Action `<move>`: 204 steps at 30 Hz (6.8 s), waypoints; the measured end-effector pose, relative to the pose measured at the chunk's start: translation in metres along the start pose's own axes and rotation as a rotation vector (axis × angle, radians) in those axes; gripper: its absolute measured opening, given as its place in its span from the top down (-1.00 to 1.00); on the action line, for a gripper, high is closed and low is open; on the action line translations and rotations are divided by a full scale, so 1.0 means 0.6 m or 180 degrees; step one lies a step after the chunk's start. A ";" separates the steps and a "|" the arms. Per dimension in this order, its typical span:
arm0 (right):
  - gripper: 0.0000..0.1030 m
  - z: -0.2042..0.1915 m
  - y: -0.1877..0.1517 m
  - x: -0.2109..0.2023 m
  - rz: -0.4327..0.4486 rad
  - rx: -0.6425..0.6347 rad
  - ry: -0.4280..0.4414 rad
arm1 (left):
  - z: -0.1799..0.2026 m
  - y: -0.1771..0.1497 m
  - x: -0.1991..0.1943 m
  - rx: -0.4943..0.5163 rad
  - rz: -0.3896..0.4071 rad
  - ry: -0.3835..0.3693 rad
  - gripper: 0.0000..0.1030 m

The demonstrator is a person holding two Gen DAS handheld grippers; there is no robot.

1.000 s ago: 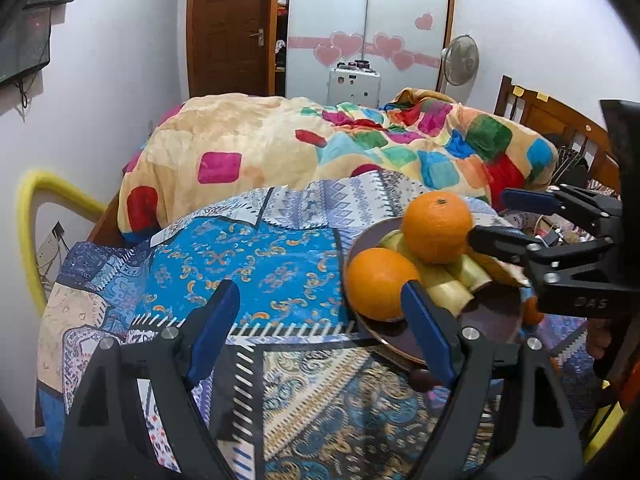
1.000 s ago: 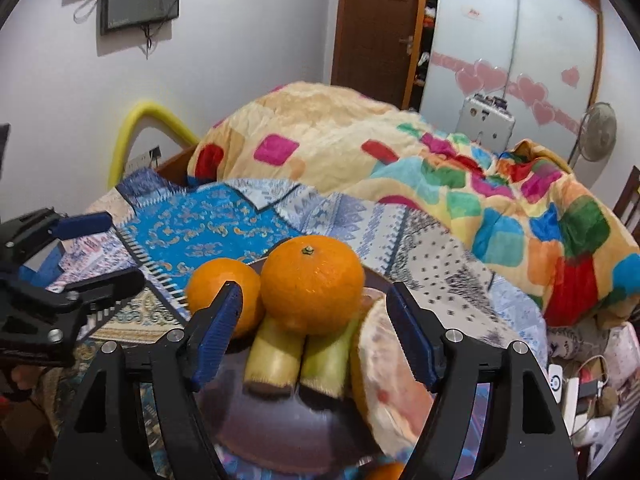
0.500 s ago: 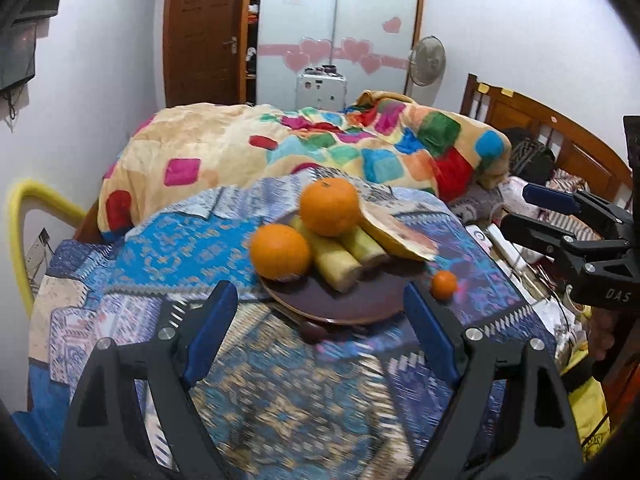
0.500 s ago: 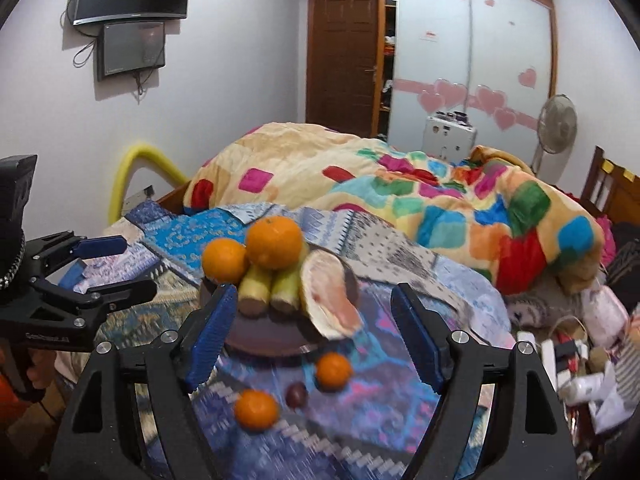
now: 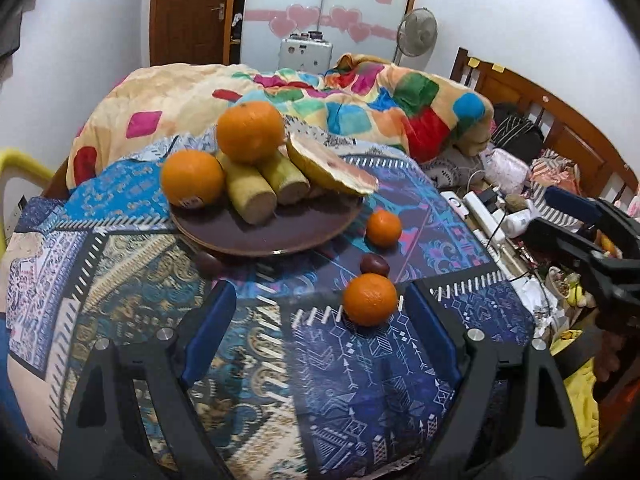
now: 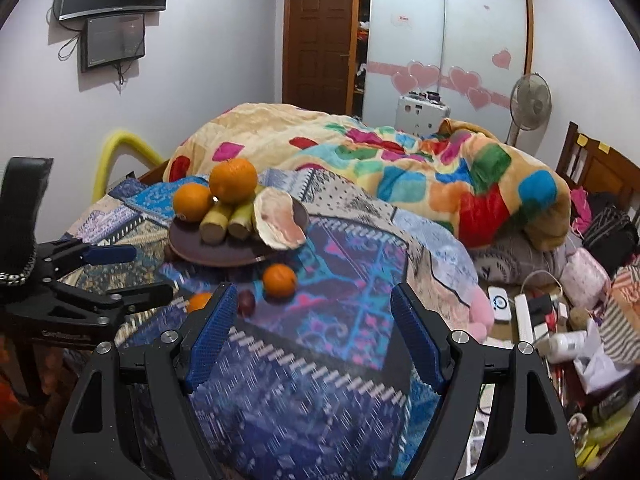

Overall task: Organize fruits
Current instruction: 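Lower the left tool onto a small tangerine on the quilt and grasp it, then carry the tangerine to the plate with the left tool while the right tool grasps another tangerine, then release the tangerine on the plate with the left tool while the right tool releases its tangerine there, then grasp a dark red plum with the left tool while the right tool grasps the other plum, then set the plum on the plate with the left tool while the right tool sets its plum there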

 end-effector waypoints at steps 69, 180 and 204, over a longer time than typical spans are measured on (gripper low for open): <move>0.39 -0.054 0.015 0.170 -0.0434 0.0173 0.0376 | -0.133 0.059 0.033 0.0118 0.0137 0.0187 0.29; 0.76 -0.072 0.014 0.142 -0.0237 0.0116 0.0407 | -0.106 0.063 0.034 0.0361 -0.0039 -0.0132 0.49; 0.62 -0.099 0.003 0.215 -0.0455 0.0006 0.0502 | -0.092 0.067 0.090 0.0321 -0.0065 -0.0171 0.39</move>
Point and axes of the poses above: each gripper's, at about its wrist camera, not at the fingertips, and x roughly the way its jaws point, z to its right, y to its top, the point moved 2 cm from there along x, roughly the way its jaws point, and after that the axes turned 12 degrees about z, right-handed, at the moved point
